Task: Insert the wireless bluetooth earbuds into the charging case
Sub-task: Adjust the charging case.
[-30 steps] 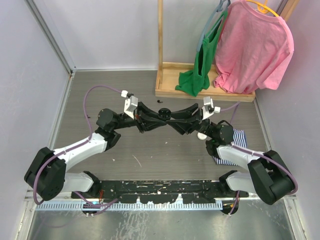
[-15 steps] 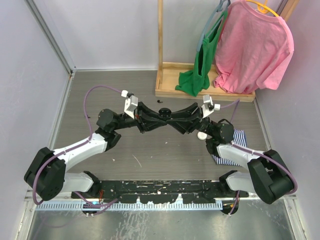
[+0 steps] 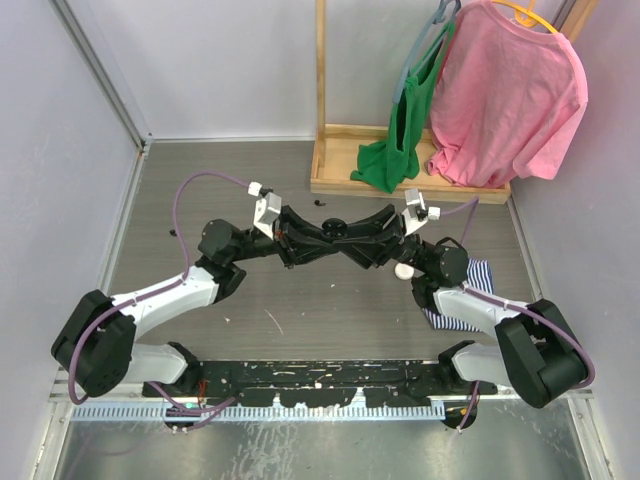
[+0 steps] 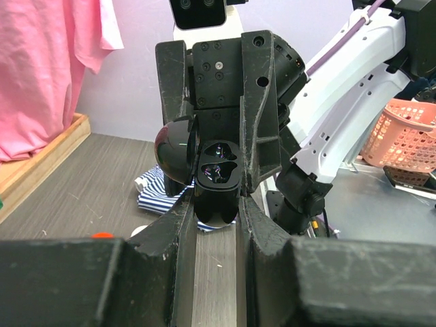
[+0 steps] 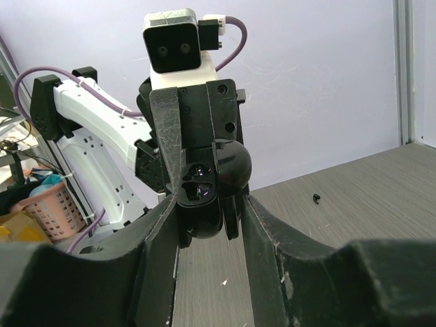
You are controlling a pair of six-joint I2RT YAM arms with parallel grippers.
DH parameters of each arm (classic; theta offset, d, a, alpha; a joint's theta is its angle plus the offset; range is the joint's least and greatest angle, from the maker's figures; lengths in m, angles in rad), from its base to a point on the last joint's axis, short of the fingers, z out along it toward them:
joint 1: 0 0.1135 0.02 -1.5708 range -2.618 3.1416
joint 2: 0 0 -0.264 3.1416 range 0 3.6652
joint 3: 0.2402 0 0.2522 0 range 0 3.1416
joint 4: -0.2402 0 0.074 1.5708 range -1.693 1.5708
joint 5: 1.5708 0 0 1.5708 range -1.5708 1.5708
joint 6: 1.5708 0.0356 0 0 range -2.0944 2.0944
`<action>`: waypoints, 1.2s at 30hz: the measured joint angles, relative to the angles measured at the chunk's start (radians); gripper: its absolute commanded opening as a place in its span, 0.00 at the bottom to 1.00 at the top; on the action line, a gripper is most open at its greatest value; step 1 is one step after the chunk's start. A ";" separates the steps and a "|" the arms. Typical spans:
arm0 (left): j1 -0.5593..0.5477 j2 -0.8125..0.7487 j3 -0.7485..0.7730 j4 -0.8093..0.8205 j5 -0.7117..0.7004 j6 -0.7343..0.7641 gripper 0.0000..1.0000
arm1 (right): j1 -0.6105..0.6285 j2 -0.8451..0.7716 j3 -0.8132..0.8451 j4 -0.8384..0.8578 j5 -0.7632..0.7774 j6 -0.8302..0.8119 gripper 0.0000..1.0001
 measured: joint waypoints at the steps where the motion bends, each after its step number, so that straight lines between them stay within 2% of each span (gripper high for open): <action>1: -0.002 0.001 0.000 0.000 0.000 0.000 0.00 | 0.000 0.000 0.000 0.000 -0.001 0.000 0.46; 8: -0.003 0.001 0.000 0.000 -0.007 -0.004 0.01 | 0.000 0.000 0.000 0.000 -0.002 -0.002 0.34; 12: -0.003 0.001 0.000 -0.002 -0.010 -0.008 0.05 | 0.000 0.000 0.000 0.000 -0.003 -0.005 0.29; 20: -0.005 0.000 -0.001 -0.007 -0.019 -0.012 0.28 | 0.000 -0.002 0.000 0.000 -0.007 -0.019 0.14; 26: -0.011 -0.058 -0.034 -0.077 -0.060 0.036 0.49 | -0.010 -0.008 0.000 0.000 -0.022 -0.031 0.01; 32: -0.014 -0.180 -0.082 -0.224 -0.132 0.123 0.61 | -0.038 -0.021 -0.008 -0.001 -0.040 -0.035 0.01; 36: -0.014 -0.245 -0.101 -0.330 -0.190 0.172 0.65 | -0.046 -0.021 -0.010 -0.001 -0.062 -0.052 0.01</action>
